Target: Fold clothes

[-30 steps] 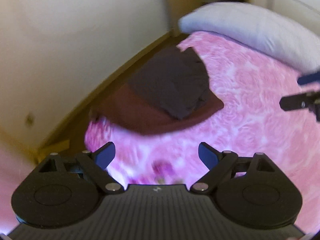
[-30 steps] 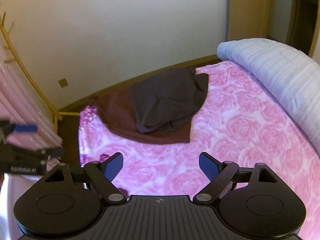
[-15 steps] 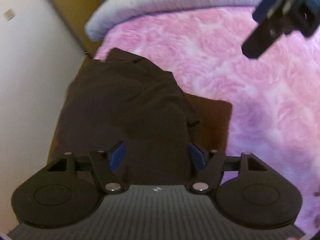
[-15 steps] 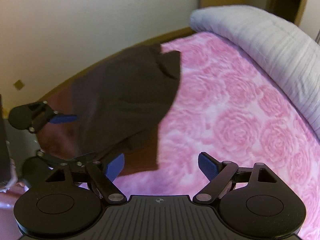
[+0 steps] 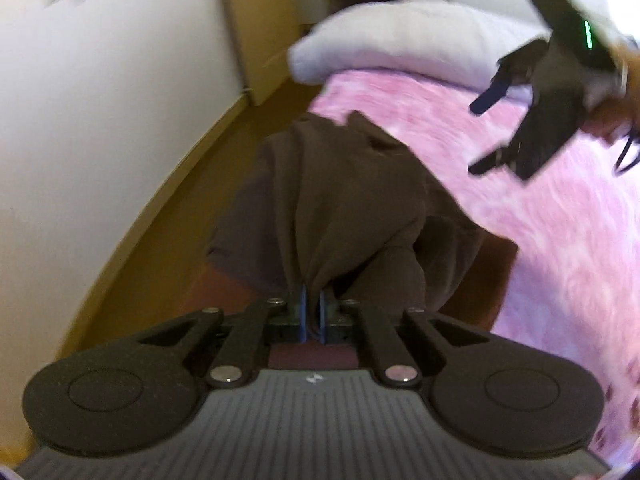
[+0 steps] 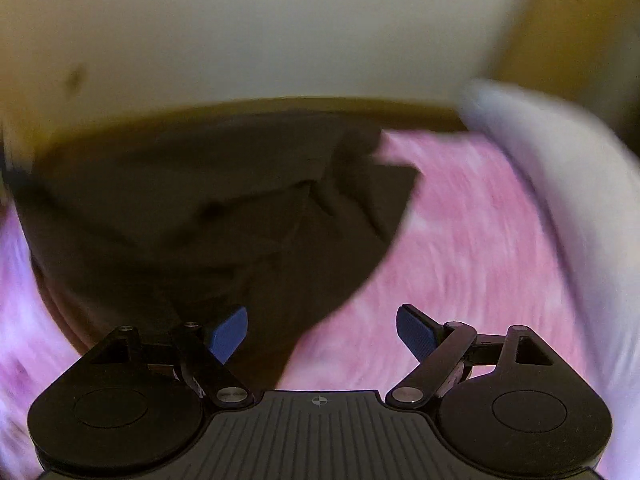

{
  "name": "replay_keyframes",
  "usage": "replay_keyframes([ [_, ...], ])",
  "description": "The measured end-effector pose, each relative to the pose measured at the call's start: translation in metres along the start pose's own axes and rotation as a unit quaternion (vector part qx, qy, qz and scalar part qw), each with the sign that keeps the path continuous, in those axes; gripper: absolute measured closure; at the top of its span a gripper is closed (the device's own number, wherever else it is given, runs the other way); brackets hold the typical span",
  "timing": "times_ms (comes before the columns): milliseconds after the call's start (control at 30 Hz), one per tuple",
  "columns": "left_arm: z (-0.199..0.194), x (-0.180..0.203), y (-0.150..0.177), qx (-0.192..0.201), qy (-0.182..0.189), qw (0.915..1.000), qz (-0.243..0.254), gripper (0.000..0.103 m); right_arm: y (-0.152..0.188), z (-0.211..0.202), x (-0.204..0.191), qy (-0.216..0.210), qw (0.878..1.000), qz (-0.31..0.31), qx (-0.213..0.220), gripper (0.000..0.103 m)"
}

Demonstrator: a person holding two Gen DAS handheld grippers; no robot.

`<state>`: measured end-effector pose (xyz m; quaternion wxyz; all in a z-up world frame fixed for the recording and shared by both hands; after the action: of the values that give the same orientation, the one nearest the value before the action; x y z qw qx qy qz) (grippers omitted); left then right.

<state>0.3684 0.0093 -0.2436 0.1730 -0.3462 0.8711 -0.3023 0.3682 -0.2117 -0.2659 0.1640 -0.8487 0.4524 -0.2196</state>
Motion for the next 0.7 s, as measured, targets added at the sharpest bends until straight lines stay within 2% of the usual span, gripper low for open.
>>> replay_keyframes([
  [67, -0.004, -0.014, 0.003, 0.008, 0.005, 0.9998, -0.019, 0.099, -0.012, 0.020, -0.017, 0.009, 0.994, -0.106, 0.009, 0.018],
  [167, -0.002, -0.023, 0.006, 0.021, 0.017, 0.9988, -0.041, 0.099, -0.028, 0.046, -0.041, 0.019, 0.969, -0.243, 0.030, 0.018],
  [233, 0.000, -0.027, 0.009, 0.029, 0.022, 0.9981, -0.050, 0.099, -0.036, 0.062, -0.052, 0.040, 0.943, -0.329, 0.045, 0.018],
  [333, 0.002, -0.029, 0.016, 0.035, 0.024, 0.9980, -0.046, 0.099, -0.049, 0.078, -0.064, 0.060, 0.901, -0.423, 0.077, 0.018],
  [433, 0.009, -0.025, 0.020, 0.037, 0.024, 0.9980, -0.045, 0.099, -0.053, 0.096, -0.075, 0.046, 0.857, -0.505, 0.093, 0.018],
  [467, 0.009, -0.025, 0.021, 0.038, 0.024, 0.9980, -0.046, 0.099, -0.054, 0.101, -0.077, 0.038, 0.849, -0.519, 0.092, 0.018],
  [500, 0.010, -0.024, 0.022, 0.039, 0.024, 0.9979, -0.046, 0.099, -0.056, 0.105, -0.077, 0.026, 0.852, -0.516, 0.085, 0.018],
  [533, 0.010, -0.024, 0.021, 0.040, 0.023, 0.9980, -0.044, 0.099, -0.061, 0.108, -0.075, 0.010, 0.865, -0.497, 0.071, 0.020],
  [567, 0.009, -0.022, 0.019, 0.042, 0.023, 0.9980, -0.041, 0.099, -0.064, 0.108, -0.072, -0.012, 0.881, -0.470, 0.053, 0.044],
  [600, 0.004, -0.021, 0.015, 0.047, 0.023, 0.9979, -0.037, 0.099, -0.065, 0.107, -0.068, -0.033, 0.896, -0.441, 0.034, 0.072],
  [667, -0.005, -0.019, 0.008, 0.059, 0.024, 0.9975, -0.029, 0.099, -0.064, 0.095, -0.060, -0.026, 0.913, -0.405, 0.030, 0.089],
  [700, -0.013, -0.020, 0.001, 0.070, 0.025, 0.9970, -0.023, 0.099, -0.064, 0.084, -0.054, -0.016, 0.922, -0.385, 0.033, 0.090],
])
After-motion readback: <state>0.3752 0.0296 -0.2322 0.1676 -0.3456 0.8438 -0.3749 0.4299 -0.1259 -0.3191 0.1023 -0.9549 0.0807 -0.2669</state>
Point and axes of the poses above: each gripper's, at about its wrist camera, not at the fingertips, and z roughly the way its jaws point, x to its right, y to its underside, the point moved 7 cm from there along z, roughly the way its jaws point
